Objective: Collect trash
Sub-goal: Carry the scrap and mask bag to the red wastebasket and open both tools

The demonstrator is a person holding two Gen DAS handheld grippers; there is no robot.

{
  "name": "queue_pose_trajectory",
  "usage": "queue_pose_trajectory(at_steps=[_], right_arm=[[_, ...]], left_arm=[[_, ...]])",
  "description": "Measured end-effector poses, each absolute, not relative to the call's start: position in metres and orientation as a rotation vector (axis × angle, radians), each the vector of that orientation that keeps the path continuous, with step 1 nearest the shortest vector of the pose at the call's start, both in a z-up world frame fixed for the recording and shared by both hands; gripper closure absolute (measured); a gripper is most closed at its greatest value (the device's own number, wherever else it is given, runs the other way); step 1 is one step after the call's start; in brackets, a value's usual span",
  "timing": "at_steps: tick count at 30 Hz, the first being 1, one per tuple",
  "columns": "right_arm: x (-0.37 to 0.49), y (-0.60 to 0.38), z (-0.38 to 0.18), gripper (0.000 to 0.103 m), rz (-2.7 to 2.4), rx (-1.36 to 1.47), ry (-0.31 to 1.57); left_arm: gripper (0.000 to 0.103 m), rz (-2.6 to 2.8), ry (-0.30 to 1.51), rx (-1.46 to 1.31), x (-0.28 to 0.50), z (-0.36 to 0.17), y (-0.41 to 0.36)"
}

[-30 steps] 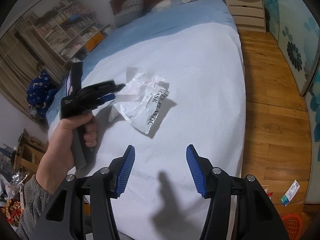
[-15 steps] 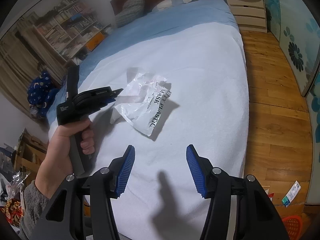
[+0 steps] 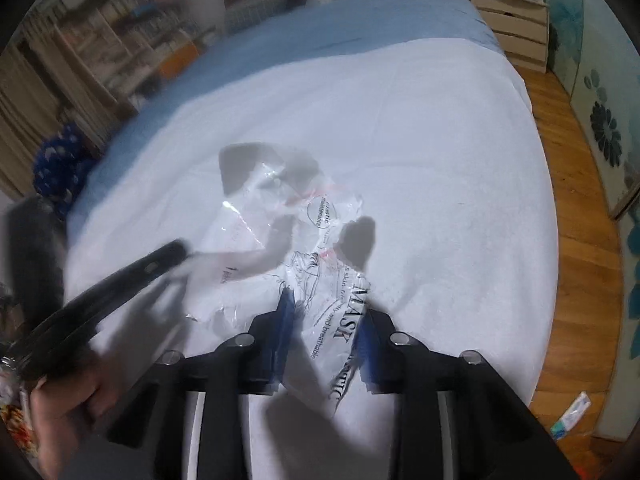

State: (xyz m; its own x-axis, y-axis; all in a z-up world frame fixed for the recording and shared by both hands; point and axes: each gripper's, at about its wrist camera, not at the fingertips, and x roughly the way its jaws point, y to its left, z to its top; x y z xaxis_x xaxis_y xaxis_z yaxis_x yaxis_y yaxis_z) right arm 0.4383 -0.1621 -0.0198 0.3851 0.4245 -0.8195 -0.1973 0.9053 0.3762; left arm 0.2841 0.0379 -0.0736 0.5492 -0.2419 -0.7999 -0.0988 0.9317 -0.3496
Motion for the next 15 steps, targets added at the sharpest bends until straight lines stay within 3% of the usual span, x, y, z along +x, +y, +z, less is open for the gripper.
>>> queue_pose_trajectory(at_steps=[8, 15], right_arm=[[0.39, -0.206, 0.031, 0.088, 0.455, 0.302, 0.989], [0.304, -0.326, 0.138, 0.089, 0.463, 0.349, 0.803]], left_arm=[[0.086, -0.097, 0.946, -0.396, 0.243, -0.036, 0.035], [0.086, -0.221, 0.765, -0.367, 0.204, 0.086, -0.024]])
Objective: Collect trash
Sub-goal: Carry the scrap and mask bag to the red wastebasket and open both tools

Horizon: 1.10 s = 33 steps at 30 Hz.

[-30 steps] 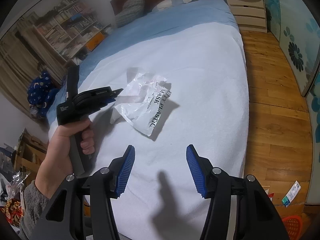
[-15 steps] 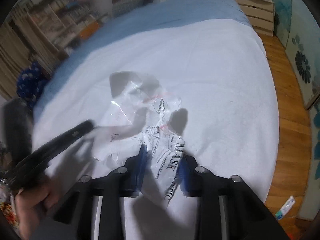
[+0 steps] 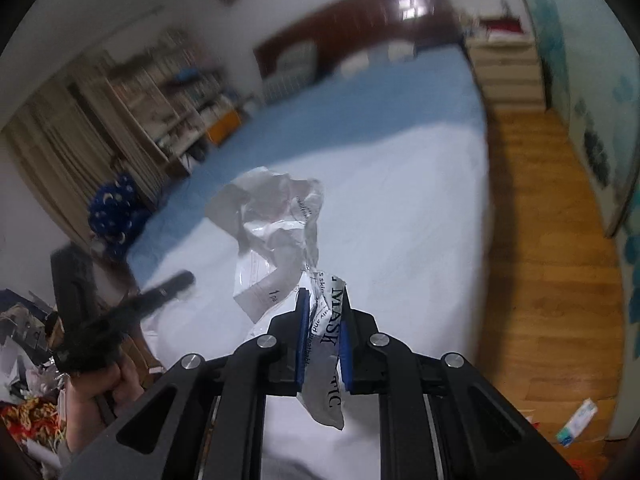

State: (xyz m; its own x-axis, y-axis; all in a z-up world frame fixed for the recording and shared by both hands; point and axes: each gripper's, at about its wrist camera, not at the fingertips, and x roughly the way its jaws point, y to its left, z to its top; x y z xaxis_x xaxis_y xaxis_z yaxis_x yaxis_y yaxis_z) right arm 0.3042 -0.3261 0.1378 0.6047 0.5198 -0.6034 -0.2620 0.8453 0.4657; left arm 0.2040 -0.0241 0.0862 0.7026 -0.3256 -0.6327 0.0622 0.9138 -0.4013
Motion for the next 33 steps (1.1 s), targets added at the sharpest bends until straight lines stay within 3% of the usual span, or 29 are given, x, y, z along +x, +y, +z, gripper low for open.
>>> queue_pose_trajectory(at_steps=[6, 10, 13, 16, 20, 22, 27, 28, 29, 30, 32, 33], right_arm=[[0.204, -0.476, 0.185, 0.089, 0.241, 0.237, 0.717], [0.138, -0.569, 0.154, 0.089, 0.044, 0.167, 0.811], [0.102, -0.618, 0.102, 0.089, -0.063, 0.2, 0.934], [0.057, -0.664, 0.002, 0.089, -0.165, 0.372, 1.119], [0.017, -0.684, -0.108, 0.089, -0.25, 0.561, 1.29], [0.007, -0.679, -0.146, 0.089, -0.24, 0.637, 1.344], [-0.002, -0.666, -0.196, 0.087, -0.234, 0.704, 1.435], [-0.002, -0.668, -0.202, 0.082, -0.241, 0.704, 1.453], [0.0, -0.67, -0.203, 0.068, -0.243, 0.704, 1.459], [0.003, -0.673, -0.201, 0.06, -0.242, 0.703, 1.451], [0.002, -0.672, -0.194, 0.036, -0.261, 0.653, 1.424], [-0.001, -0.672, -0.191, 0.035, -0.277, 0.614, 1.414]], left_arm=[[0.086, -0.49, 0.704, -0.287, 0.176, 0.153, -0.152], [0.086, -0.668, 0.779, -0.192, 0.168, 0.141, -0.27], [0.086, -0.826, 0.933, -0.092, 0.161, 0.094, -0.381], [0.086, -0.882, 1.136, 0.086, 0.153, 0.02, -0.468], [0.086, -0.85, 1.446, 0.23, 0.138, -0.099, -0.521], [0.086, -0.855, 1.546, 0.294, 0.133, -0.13, -0.536], [0.085, -0.871, 1.586, 0.448, 0.118, -0.159, -0.555], [0.083, -0.858, 1.627, 0.457, 0.117, -0.171, -0.555], [0.08, -0.836, 1.65, 0.465, 0.113, -0.178, -0.553], [0.072, -0.818, 1.663, 0.472, 0.109, -0.181, -0.547], [0.05, -0.792, 1.678, 0.46, 0.113, -0.182, -0.548], [0.036, -0.783, 1.669, 0.442, 0.111, -0.179, -0.543]])
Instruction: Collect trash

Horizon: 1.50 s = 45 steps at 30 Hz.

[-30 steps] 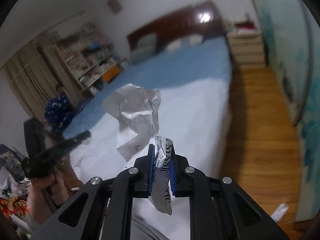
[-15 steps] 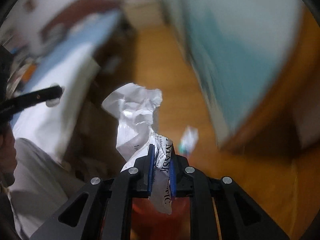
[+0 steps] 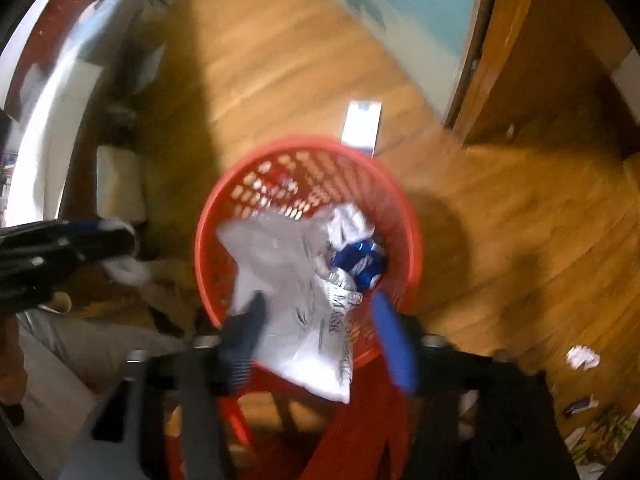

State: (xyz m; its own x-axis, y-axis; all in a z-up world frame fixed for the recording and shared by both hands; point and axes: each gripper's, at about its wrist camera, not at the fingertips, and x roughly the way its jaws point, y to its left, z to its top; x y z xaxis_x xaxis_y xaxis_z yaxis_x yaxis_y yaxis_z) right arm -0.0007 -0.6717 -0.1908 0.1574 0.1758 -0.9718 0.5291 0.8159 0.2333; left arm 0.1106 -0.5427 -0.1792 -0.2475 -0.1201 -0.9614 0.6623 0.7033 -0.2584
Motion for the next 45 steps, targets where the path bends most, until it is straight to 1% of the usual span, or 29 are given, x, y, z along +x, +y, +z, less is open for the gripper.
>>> queue_pose_trajectory(at_steps=[1, 5, 6, 8, 9, 12, 13, 14, 16, 18, 20, 22, 23, 26, 29, 31, 32, 36, 39, 41, 43, 45], right_arm=[[-0.003, -0.674, -0.187, 0.037, -0.286, 0.598, 1.402], [0.001, -0.678, -0.161, 0.036, -0.336, 0.521, 1.365], [0.004, -0.68, -0.155, 0.035, -0.343, 0.513, 1.351], [0.009, -0.681, -0.13, 0.026, -0.362, 0.511, 1.312], [0.012, -0.682, -0.121, 0.026, -0.363, 0.514, 1.291], [0.024, -0.678, -0.085, 0.024, -0.359, 0.515, 1.21], [0.031, -0.674, -0.069, 0.024, -0.348, 0.51, 1.169], [0.038, -0.667, -0.051, 0.022, -0.337, 0.496, 1.131], [0.055, -0.646, -0.012, 0.017, -0.297, 0.458, 1.045], [0.072, -0.619, 0.026, 0.014, -0.248, 0.415, 0.957], [0.095, -0.578, 0.068, 0.007, -0.177, 0.361, 0.859], [0.109, -0.544, 0.096, 0.007, -0.137, 0.319, 0.799], [0.12, -0.509, 0.118, 0.007, -0.107, 0.283, 0.737], [0.134, -0.439, 0.151, 0.007, -0.083, 0.27, 0.607], [0.143, -0.374, 0.167, 0.007, -0.041, 0.311, 0.539], [0.147, -0.334, 0.171, 0.007, -0.024, 0.297, 0.504], [0.147, -0.313, 0.171, 0.007, -0.015, 0.282, 0.479], [0.148, -0.248, 0.155, 0.007, 0.054, 0.266, 0.467], [0.155, -0.207, 0.145, 0.007, 0.06, 0.176, 0.52], [0.151, -0.189, 0.148, 0.007, 0.066, 0.141, 0.486], [0.147, -0.166, 0.146, 0.007, 0.09, 0.071, 0.492], [0.14, -0.147, 0.145, 0.007, 0.106, 0.015, 0.469]], left_arm=[[0.035, -0.771, 1.656, 0.428, 0.109, -0.175, -0.54], [0.035, -0.763, 1.631, 0.391, 0.108, -0.164, -0.538], [0.035, -0.767, 1.621, 0.385, 0.107, -0.161, -0.538], [0.034, -0.78, 1.568, 0.368, 0.108, -0.145, -0.535], [0.034, -0.787, 1.532, 0.366, 0.109, -0.139, -0.534], [0.034, -0.825, 1.275, 0.353, 0.111, -0.076, -0.517], [0.03, -0.829, 1.203, 0.332, 0.112, -0.056, -0.507], [0.028, -0.817, 1.101, 0.289, 0.116, -0.024, -0.487], [0.024, -0.783, 0.982, 0.228, 0.121, 0.019, -0.45], [0.02, -0.728, 0.906, 0.202, 0.127, 0.055, -0.413], [0.018, -0.651, 0.832, 0.184, 0.133, 0.088, -0.364], [0.017, -0.588, 0.78, 0.156, 0.137, 0.11, -0.318], [0.017, -0.549, 0.755, 0.137, 0.138, 0.118, -0.292], [0.015, -0.434, 0.697, 0.103, 0.136, 0.127, -0.226], [0.014, -0.275, 0.633, 0.071, 0.126, 0.124, -0.151], [0.007, -0.227, 0.633, 0.04, 0.121, 0.115, -0.12], [0.007, -0.207, 0.648, 0.022, 0.12, 0.105, -0.099], [0.007, -0.095, 0.651, 0.013, 0.112, 0.074, -0.057], [0.006, -0.092, 0.64, -0.037, 0.105, 0.052, -0.04], [0.006, -0.113, 0.651, -0.051, 0.106, 0.044, -0.033], [0.006, -0.101, 0.673, -0.052, 0.108, 0.037, -0.03], [0.006, -0.098, 0.675, -0.067, 0.108, 0.037, -0.026]])
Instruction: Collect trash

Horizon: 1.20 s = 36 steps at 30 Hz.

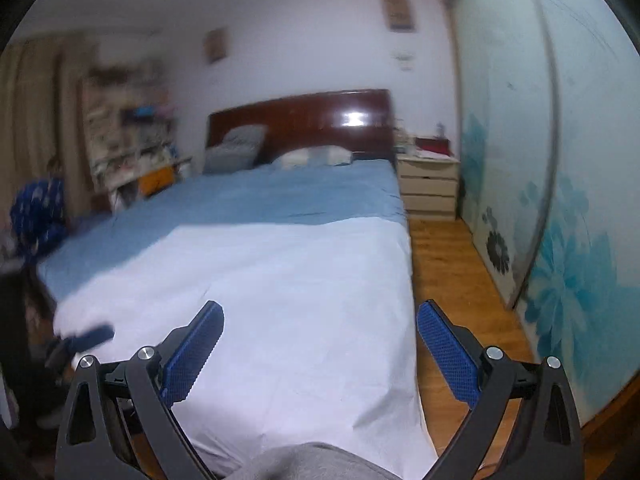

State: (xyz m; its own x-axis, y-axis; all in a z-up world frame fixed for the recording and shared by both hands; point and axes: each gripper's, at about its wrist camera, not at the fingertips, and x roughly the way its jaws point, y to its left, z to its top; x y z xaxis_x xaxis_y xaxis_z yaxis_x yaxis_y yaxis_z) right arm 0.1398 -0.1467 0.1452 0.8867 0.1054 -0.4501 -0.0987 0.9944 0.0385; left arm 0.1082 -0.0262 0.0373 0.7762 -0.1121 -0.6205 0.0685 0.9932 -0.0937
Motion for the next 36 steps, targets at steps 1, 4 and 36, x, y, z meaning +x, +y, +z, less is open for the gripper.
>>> queue_pose_trajectory(at_steps=[1, 4, 36], right_arm=[[0.136, -0.137, 0.146, 0.007, 0.109, -0.015, 0.454], [0.128, -0.118, 0.149, 0.007, 0.123, -0.063, 0.446], [0.149, -0.139, 0.153, 0.007, 0.131, -0.045, 0.503]], left_arm=[[0.006, -0.092, 0.667, -0.081, 0.108, 0.039, -0.024], [0.006, -0.09, 0.646, -0.112, 0.103, 0.04, -0.015], [0.006, 0.011, 0.551, -0.195, 0.096, 0.041, 0.02]])
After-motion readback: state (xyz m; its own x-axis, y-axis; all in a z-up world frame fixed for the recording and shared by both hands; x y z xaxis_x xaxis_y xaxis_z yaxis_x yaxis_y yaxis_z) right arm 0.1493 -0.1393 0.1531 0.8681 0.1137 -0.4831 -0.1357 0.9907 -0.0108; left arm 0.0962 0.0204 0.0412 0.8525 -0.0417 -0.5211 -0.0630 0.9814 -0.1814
